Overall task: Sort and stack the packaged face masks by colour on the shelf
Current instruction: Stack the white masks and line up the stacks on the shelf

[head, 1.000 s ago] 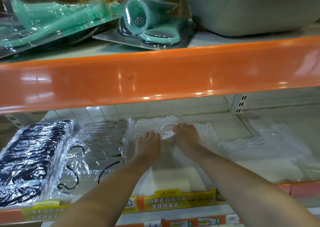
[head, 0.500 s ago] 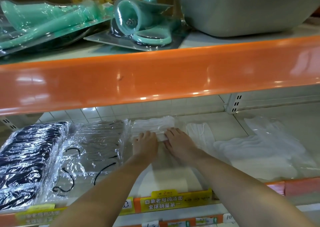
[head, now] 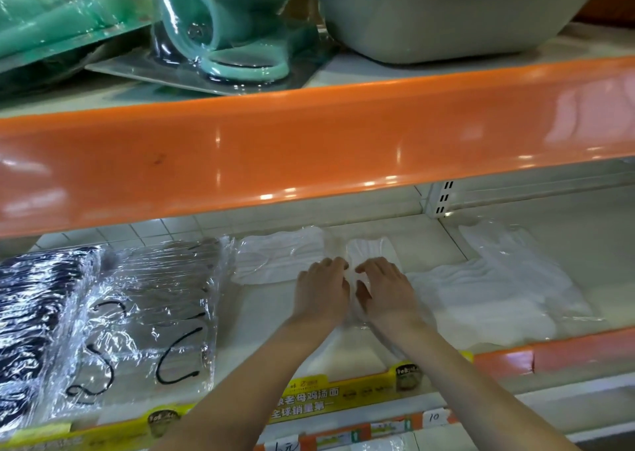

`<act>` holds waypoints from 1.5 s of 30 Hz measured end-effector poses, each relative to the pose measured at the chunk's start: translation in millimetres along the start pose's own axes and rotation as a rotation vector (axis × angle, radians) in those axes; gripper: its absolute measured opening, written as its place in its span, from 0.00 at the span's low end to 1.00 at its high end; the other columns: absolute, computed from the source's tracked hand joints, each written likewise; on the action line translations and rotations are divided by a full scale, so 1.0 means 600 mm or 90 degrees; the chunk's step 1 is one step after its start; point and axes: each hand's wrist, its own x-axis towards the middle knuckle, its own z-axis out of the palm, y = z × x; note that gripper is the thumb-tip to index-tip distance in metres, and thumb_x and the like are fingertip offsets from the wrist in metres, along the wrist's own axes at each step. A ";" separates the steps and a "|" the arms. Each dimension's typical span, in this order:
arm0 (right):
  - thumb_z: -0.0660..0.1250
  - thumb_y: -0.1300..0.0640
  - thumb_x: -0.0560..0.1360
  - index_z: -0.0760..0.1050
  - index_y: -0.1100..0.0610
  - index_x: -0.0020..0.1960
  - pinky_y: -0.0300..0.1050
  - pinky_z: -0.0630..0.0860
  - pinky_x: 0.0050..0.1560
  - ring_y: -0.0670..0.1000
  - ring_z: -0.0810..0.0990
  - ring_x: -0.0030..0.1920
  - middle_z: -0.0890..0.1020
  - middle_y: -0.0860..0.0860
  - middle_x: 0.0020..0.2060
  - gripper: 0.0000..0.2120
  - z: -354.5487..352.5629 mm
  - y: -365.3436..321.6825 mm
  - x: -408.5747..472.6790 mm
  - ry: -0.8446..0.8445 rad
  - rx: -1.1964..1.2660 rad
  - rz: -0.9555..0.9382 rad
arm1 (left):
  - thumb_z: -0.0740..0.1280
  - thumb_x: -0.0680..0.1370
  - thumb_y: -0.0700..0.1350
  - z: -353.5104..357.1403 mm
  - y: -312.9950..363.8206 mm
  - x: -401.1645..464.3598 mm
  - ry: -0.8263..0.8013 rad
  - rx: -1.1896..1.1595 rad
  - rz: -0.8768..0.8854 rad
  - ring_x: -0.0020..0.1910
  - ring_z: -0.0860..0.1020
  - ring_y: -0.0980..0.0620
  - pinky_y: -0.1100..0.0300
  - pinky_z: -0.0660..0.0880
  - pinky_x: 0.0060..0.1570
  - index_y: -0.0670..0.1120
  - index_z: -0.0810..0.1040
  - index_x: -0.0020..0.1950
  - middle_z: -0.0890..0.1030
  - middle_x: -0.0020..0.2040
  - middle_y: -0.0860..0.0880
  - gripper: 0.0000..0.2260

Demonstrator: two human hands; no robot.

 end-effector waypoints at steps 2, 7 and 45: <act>0.68 0.58 0.74 0.76 0.58 0.57 0.50 0.71 0.50 0.57 0.77 0.54 0.77 0.53 0.54 0.12 -0.005 0.014 -0.020 -0.014 -0.023 0.021 | 0.56 0.80 0.42 0.015 0.009 -0.013 -0.036 -0.028 -0.015 0.61 0.73 0.47 0.55 0.66 0.57 0.48 0.71 0.67 0.75 0.62 0.49 0.15; 0.77 0.56 0.63 0.76 0.58 0.50 0.48 0.77 0.40 0.58 0.81 0.46 0.79 0.54 0.47 0.19 -0.014 0.035 -0.058 0.014 -0.062 -0.021 | 0.56 0.80 0.43 0.040 0.017 -0.042 -0.083 -0.092 -0.042 0.64 0.70 0.48 0.57 0.66 0.60 0.49 0.68 0.70 0.72 0.66 0.48 0.17; 0.59 0.54 0.81 0.78 0.56 0.49 0.31 0.72 0.43 0.40 0.80 0.43 0.82 0.48 0.40 0.10 -0.131 -0.050 -0.078 0.022 0.584 0.249 | 0.69 0.75 0.52 -0.009 0.075 -0.105 -0.115 -0.647 -0.048 0.58 0.75 0.62 0.72 0.72 0.52 0.54 0.70 0.64 0.76 0.60 0.59 0.19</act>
